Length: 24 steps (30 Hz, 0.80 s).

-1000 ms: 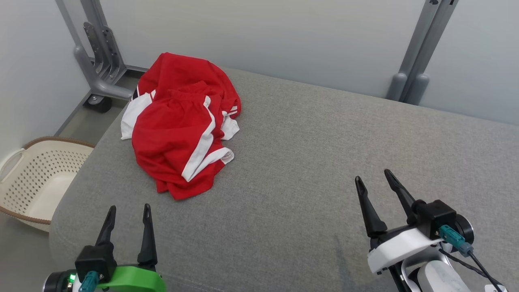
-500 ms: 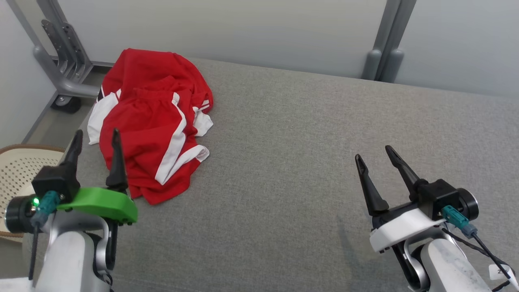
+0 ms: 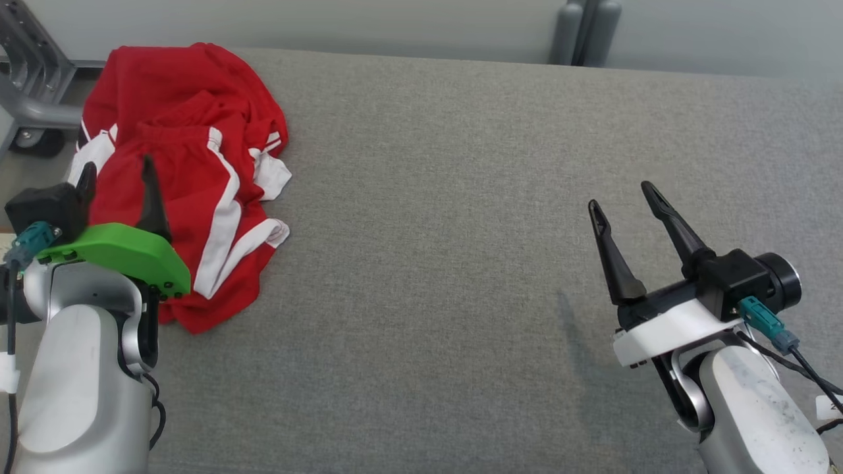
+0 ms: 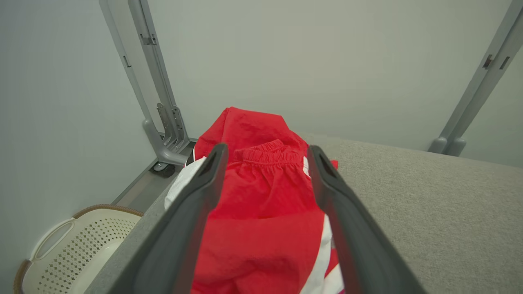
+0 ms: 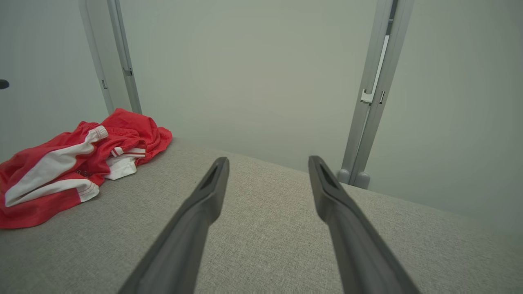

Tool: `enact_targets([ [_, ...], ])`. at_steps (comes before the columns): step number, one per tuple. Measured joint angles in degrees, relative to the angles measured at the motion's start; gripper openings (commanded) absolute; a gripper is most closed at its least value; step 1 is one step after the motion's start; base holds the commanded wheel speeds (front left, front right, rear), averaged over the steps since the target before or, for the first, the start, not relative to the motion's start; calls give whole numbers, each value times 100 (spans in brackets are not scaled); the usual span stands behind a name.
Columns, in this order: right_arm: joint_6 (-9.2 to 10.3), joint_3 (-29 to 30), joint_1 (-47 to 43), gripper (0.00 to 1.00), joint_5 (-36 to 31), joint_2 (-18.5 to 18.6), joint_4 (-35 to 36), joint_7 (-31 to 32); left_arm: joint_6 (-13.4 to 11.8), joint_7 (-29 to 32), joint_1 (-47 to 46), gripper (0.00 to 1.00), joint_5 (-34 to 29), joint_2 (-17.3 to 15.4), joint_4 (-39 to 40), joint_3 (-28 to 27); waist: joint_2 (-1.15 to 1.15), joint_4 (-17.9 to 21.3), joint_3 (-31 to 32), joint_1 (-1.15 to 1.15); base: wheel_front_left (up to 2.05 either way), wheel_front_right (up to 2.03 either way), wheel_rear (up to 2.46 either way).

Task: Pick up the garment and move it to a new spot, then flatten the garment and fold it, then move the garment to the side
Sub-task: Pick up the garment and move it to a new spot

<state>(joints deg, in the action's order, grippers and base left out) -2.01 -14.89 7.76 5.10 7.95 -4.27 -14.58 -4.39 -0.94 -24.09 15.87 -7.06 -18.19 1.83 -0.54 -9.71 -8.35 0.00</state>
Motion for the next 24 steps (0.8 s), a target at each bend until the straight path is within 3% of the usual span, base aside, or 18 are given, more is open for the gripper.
enact_targets([
  [18, -44, 105, 359, 100, -14, 159, 157, 0, -1, 299, -593, 100, -45, 136, -1317, 250, 0, 536, -1003, 0, 0, 0, 0],
  [24, -47, 102, 407, 100, -43, 159, 156, 0, -129, 255, -721, 100, -475, -80, -1697, 190, 0, 548, -1166, 0, 0, 0, 0],
])
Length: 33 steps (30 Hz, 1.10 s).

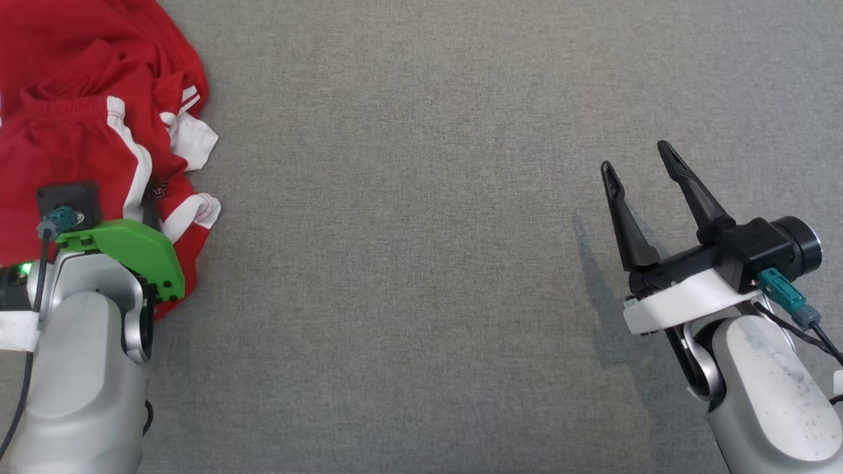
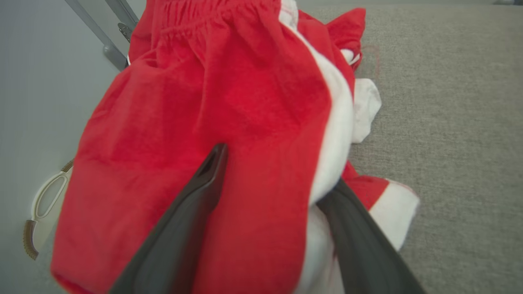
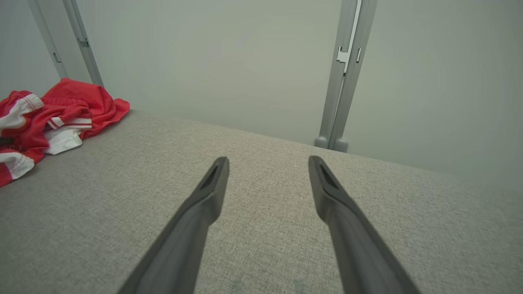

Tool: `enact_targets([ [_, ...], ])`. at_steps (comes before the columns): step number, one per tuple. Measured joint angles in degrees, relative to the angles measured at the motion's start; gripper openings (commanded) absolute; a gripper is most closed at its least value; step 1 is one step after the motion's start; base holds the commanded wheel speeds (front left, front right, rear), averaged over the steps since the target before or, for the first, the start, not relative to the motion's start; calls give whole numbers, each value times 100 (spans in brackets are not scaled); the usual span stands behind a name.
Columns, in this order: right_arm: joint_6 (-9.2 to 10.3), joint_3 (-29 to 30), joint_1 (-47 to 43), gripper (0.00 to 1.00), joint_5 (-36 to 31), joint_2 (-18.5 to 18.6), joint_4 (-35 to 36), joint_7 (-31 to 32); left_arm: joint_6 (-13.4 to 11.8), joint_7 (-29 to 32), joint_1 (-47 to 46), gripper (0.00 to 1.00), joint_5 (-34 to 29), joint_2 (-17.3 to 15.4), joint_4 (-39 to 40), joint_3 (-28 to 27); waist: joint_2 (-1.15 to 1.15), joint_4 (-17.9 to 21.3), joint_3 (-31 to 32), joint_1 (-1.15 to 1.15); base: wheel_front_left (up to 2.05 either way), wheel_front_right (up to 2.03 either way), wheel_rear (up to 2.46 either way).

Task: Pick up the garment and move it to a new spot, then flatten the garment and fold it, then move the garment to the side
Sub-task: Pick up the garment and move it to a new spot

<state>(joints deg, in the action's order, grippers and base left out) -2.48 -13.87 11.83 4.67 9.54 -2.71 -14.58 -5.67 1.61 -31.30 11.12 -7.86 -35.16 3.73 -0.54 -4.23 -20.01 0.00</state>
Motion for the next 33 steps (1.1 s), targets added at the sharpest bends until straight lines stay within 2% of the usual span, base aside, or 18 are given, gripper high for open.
enact_targets([
  [4, -1, 3, 76, 100, -20, -1, -18, 0, -48, -22, -76, 100, -130, -25, -230, -35, 0, -14, -46, 0, 0, 0, 0],
  [5, -1, 3, 76, 100, -19, -2, -26, 0, -48, -22, -89, 89, -130, -21, -298, -37, 0, -17, -50, 0, 0, 0, 0],
  [8, -1, 4, 78, 100, -19, -10, -71, 0, -48, -80, -156, 0, -130, 2, -421, -57, 0, -23, -50, 0, 0, 0, 0],
  [17, 4, 46, 90, 100, 4, -74, -242, -1, -49, -646, -230, 0, -197, 92, -611, -90, 0, -33, 151, 0, 0, 0, 0],
  [24, 14, 154, 90, 100, 158, -226, -319, -1, -56, -1402, -304, 0, -157, 223, -299, -58, 0, -52, 435, 0, 0, 0, 0],
  [32, 67, 204, 33, 100, 242, -292, -443, 0, 319, -1580, -307, 0, -147, 321, 65, 203, 0, -27, 823, 0, 0, 0, 0],
  [33, 67, 199, 1, 100, 246, -344, -458, -1, 454, -1584, -311, 0, -147, 322, 210, 302, 0, 3, 940, 0, 0, 0, 0],
])
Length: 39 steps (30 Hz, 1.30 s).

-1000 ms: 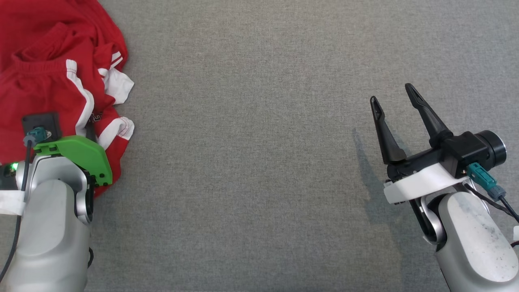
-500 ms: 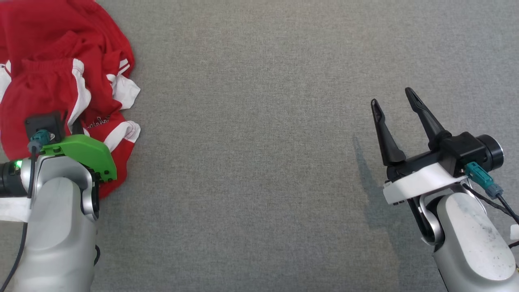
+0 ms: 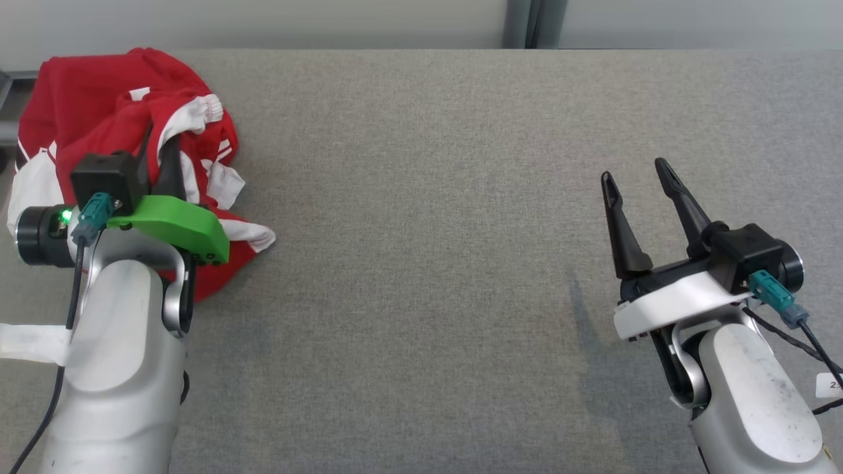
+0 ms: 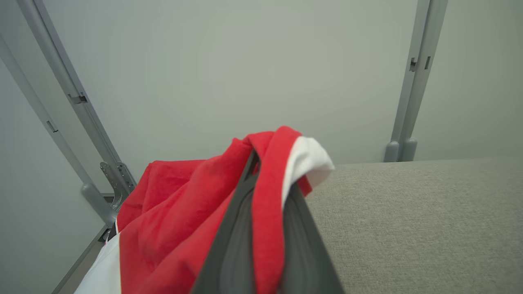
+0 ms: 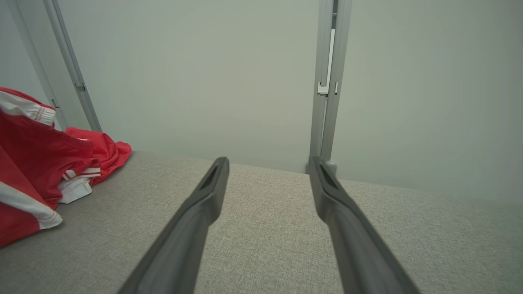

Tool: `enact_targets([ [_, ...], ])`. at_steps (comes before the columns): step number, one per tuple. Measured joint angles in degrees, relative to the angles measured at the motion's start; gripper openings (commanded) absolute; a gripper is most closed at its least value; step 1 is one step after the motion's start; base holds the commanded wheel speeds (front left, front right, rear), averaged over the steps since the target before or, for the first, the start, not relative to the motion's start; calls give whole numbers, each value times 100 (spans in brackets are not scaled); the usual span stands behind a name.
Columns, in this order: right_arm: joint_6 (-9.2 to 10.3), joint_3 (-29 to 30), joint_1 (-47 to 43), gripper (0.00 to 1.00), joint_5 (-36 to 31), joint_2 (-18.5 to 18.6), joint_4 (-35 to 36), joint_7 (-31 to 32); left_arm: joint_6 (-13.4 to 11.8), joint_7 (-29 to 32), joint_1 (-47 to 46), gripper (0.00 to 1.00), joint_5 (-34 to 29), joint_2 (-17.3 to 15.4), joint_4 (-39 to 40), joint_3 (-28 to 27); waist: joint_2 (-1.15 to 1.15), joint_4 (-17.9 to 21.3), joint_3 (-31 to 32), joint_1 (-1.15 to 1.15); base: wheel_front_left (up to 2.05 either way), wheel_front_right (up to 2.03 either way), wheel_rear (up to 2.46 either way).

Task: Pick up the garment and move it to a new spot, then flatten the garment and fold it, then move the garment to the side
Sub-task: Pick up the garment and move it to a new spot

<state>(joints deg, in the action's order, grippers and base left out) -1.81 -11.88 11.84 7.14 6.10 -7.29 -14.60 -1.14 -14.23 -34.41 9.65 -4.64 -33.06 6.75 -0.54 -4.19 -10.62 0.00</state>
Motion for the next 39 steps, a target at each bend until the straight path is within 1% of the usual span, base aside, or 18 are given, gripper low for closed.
enact_targets([
  [1, 12, -8, -34, 100, 0, -33, -2, 0, 81, -1, -5, 0, 0, 1, 63, 68, 0, 23, 56, 0, 0, 0, 0],
  [2, 12, -8, -34, 100, 0, -33, -2, 0, 81, -1, -5, 0, 0, 1, 63, 68, 0, 23, 56, 0, 0, 0, 0],
  [4, 35, -38, -96, 100, 10, -74, -26, 0, 237, 0, -19, 0, 1, 18, 159, 164, 0, 87, 153, 0, 0, 0, 0],
  [6, 35, -53, -135, 100, 37, -76, -45, 0, 413, -1, -24, 0, 1, 44, 252, 327, 0, 185, 228, -1, 0, 0, 0],
  [9, 40, -70, -233, 100, 43, -79, -74, 0, 704, 0, -24, 0, 51, 183, 301, 584, 0, 357, 326, 0, 0, 0, 0],
  [11, 40, -80, -300, 100, 44, -82, -79, 0, 728, -1, -20, 0, 73, 240, 339, 735, 0, 484, 386, -1, 0, 0, 0],
  [18, 48, -83, -437, 100, 48, -92, -92, 0, 775, 0, 37, 0, 279, 259, 421, 1090, 0, 984, 544, -1, 0, 0, 0],
  [21, 47, -92, -455, 100, 48, -103, -90, 0, 823, 0, 46, 0, 322, 260, 426, 1333, 0, 1212, 586, -1, 0, 0, 0],
  [33, 32, -219, -503, 100, 88, -211, -63, 0, 827, 76, 43, 0, 446, 272, 526, 2261, 0, 2143, 598, -1, 0, 0, 0],
  [38, 31, -220, -503, 100, 126, -230, -41, 0, 827, 116, -37, 0, 724, 272, 727, 2728, 0, 2508, 530, 0, 0, 0, 0],
  [39, 30, -219, -503, 100, 167, -232, -36, 0, 827, 213, -87, 0, 769, 274, 724, 2884, 0, 2636, 491, 0, 0, 0, 0],
])
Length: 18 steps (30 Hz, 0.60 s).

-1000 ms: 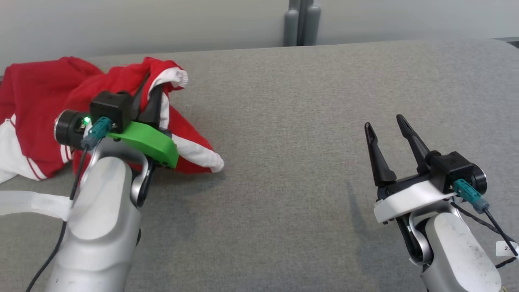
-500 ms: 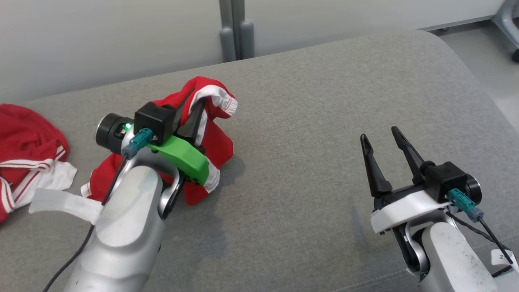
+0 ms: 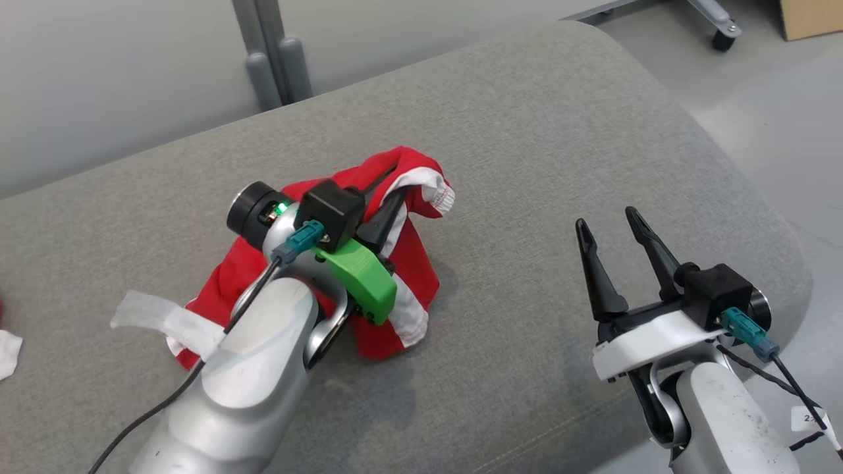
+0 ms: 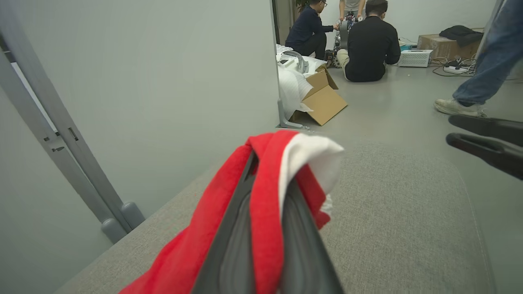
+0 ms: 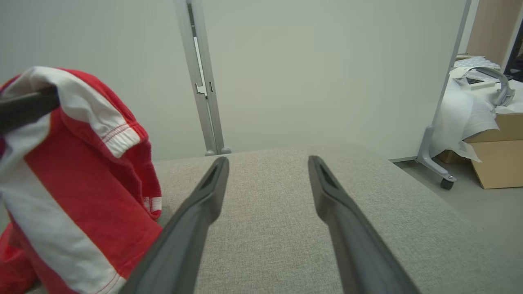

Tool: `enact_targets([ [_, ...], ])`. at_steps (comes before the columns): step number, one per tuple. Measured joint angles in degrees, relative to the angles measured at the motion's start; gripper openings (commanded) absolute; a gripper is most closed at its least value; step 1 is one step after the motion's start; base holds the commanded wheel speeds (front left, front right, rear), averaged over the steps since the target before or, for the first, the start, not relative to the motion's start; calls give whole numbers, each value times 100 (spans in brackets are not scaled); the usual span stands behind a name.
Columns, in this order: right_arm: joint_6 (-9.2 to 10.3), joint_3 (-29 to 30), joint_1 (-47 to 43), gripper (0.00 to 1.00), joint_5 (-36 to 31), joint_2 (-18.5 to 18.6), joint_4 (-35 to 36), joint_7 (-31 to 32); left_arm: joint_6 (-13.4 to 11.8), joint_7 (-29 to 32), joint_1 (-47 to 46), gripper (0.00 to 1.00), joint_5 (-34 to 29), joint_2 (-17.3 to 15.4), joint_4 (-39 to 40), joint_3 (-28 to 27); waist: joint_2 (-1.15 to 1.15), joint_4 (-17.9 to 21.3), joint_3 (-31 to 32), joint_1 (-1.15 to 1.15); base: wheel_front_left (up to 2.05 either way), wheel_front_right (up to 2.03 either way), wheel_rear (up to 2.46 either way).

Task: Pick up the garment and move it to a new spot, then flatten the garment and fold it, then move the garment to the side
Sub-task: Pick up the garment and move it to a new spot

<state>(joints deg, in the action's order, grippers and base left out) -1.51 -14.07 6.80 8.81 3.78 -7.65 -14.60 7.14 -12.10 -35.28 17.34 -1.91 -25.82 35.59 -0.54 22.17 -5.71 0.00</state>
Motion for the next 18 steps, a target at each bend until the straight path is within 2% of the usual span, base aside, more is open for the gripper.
enact_targets([
  [9, -51, -43, 1, 100, 83, -20, 67, 0, 0, 356, 7, 0, 214, 1, -615, 257, 0, 318, -317, 0, 0, 0, 0],
  [10, -66, -76, 2, 100, 83, -20, 67, 0, 0, 356, 8, 5, 215, 1, -684, 236, 0, 328, -353, 0, 0, 0, 0],
  [11, -94, -96, 2, 100, 83, -25, 66, 0, 0, 354, 9, 22, 226, 1, -735, 205, 0, 333, -388, 0, 0, 0, 0],
  [12, -97, -114, 3, 100, 83, -27, 66, 0, 0, 347, 9, 47, 237, 1, -780, 178, 0, 334, -418, 0, 0, 0, 0],
  [13, -98, -119, 4, 100, 83, -30, 65, 0, 0, 336, 8, 93, 238, -2, -847, 171, 0, 328, -443, 0, 0, 0, 0],
  [14, -99, -124, 4, 100, 83, -27, 62, 0, 0, 314, 9, 100, 238, -2, -912, 166, 0, 311, -459, 0, 0, 0, 0],
  [18, -116, -144, 7, 100, 83, -30, 31, 0, 0, 300, 9, 100, 237, -3, -1128, 160, 0, 199, -482, 0, 0, 0, 0],
])
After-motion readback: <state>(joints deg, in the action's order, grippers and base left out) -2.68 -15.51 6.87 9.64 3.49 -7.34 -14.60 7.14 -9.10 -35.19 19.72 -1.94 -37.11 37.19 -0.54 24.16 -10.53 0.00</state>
